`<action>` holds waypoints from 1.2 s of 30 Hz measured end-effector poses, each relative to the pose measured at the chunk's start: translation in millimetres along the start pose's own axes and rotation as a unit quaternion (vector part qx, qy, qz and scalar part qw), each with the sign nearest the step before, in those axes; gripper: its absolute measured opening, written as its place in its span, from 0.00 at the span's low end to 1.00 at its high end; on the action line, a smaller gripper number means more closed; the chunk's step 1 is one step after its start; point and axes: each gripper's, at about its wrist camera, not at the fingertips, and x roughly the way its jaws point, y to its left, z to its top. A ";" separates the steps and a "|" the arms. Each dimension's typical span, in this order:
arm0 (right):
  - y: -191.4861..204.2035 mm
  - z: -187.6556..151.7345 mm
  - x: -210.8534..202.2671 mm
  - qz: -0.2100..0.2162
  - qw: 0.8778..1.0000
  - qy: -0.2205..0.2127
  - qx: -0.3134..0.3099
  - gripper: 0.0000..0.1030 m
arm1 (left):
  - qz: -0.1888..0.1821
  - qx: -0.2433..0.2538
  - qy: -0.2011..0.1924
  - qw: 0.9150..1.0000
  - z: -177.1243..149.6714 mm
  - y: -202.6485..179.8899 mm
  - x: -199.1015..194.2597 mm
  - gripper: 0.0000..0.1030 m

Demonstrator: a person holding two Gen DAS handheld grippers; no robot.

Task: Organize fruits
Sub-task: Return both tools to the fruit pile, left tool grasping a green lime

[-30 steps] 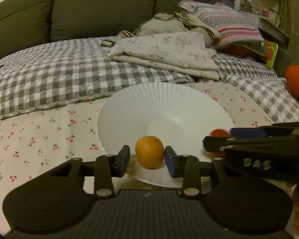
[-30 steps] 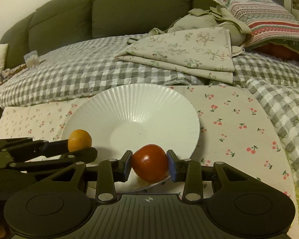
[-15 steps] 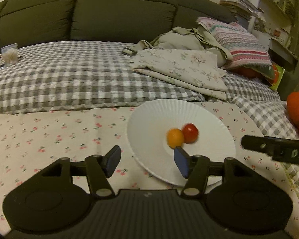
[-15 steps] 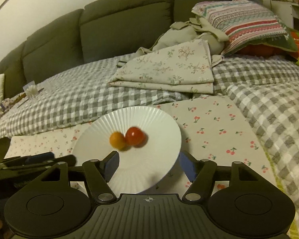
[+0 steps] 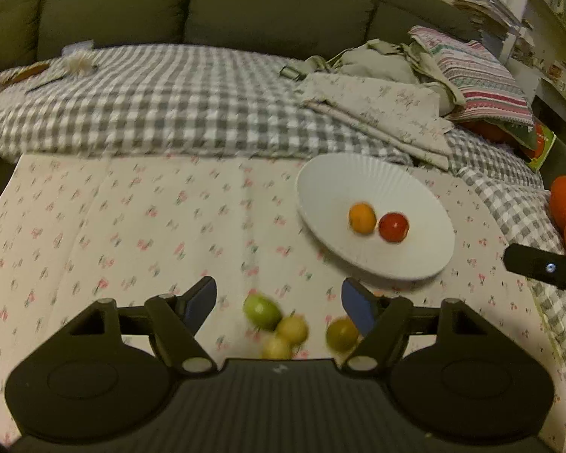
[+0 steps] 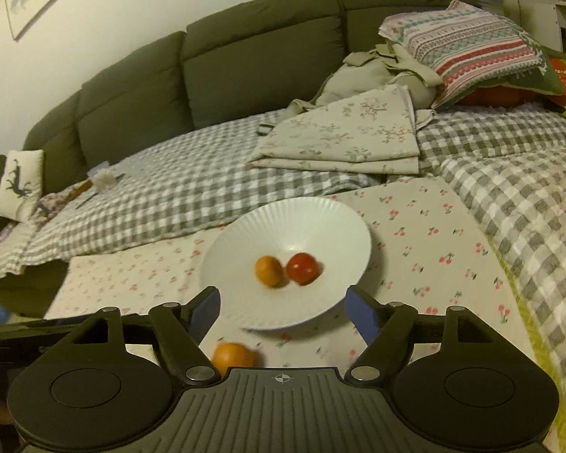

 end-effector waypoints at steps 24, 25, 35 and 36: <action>9.3 -38.2 2.1 0.035 0.996 0.086 -0.018 0.72 | -0.055 0.152 0.031 0.986 -64.8 -44.9 26.7 0.69; 9.3 -39.0 3.5 0.033 0.995 0.087 -0.020 0.72 | -0.055 0.159 0.029 0.985 -66.2 -47.0 28.2 0.69; 9.2 -42.2 11.2 0.034 0.994 0.095 -0.032 0.68 | -0.098 0.204 0.029 0.974 -67.1 -53.6 30.1 0.49; 8.9 -42.5 11.8 0.033 0.994 0.096 -0.032 0.68 | -0.103 0.202 0.036 0.973 -65.7 -51.3 29.2 0.47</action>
